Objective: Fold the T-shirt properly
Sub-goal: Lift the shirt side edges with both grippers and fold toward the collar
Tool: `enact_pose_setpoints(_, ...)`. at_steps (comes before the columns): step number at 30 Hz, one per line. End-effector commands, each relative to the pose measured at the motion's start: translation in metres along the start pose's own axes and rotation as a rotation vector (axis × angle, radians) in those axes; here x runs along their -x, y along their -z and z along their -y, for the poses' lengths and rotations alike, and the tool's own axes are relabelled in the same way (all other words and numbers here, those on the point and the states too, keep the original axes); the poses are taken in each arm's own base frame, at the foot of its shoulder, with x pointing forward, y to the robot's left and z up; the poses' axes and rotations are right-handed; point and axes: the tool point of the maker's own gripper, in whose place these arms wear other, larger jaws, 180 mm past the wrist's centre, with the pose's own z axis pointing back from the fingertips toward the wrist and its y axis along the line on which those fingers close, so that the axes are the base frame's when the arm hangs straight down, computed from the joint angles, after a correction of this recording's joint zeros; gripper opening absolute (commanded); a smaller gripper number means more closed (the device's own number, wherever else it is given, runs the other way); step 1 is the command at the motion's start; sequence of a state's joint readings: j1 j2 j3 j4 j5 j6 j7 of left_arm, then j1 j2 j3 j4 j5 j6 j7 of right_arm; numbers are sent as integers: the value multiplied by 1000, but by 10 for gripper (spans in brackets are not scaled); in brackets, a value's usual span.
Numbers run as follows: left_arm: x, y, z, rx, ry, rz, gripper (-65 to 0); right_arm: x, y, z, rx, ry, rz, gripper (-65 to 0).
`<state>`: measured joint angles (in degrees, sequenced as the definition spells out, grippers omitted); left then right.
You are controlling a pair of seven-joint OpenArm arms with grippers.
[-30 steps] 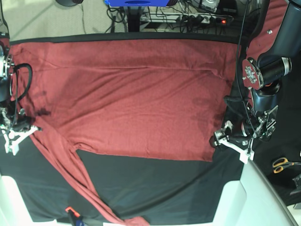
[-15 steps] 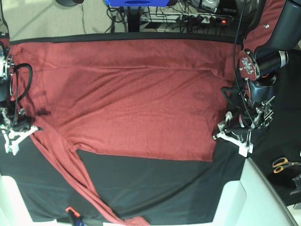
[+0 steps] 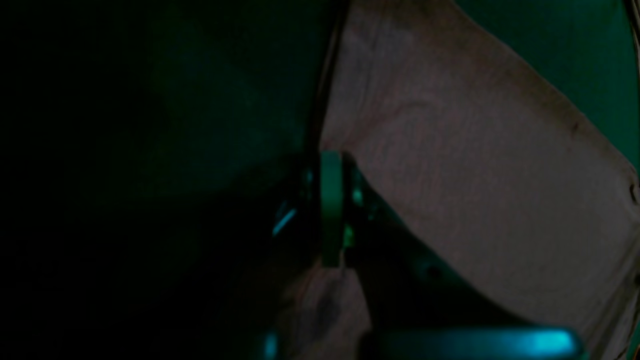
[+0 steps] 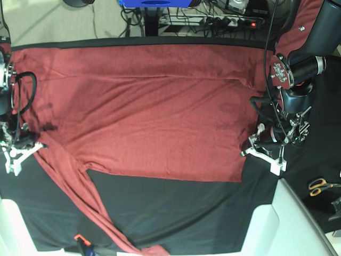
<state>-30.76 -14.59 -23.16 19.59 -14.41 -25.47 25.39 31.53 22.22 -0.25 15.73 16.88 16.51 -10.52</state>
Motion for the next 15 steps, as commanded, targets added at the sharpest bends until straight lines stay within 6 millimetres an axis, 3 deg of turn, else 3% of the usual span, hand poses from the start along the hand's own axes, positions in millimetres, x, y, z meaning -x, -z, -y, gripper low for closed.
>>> enact_pose_setpoints(1, 17, -2, -7, -33, 23, -103, -650, -28, -5, 7, 8, 7, 62, -647)
enact_pose_setpoints(9, 8, -23, -15, -70, 127, -118, -650, -29, -6, 10, 11, 12, 64, -647)
enact_pose_setpoints(15, 22, -36, -28, -105, 170, -133, -650, -28, -7, 12, 15, 13, 64, -648)
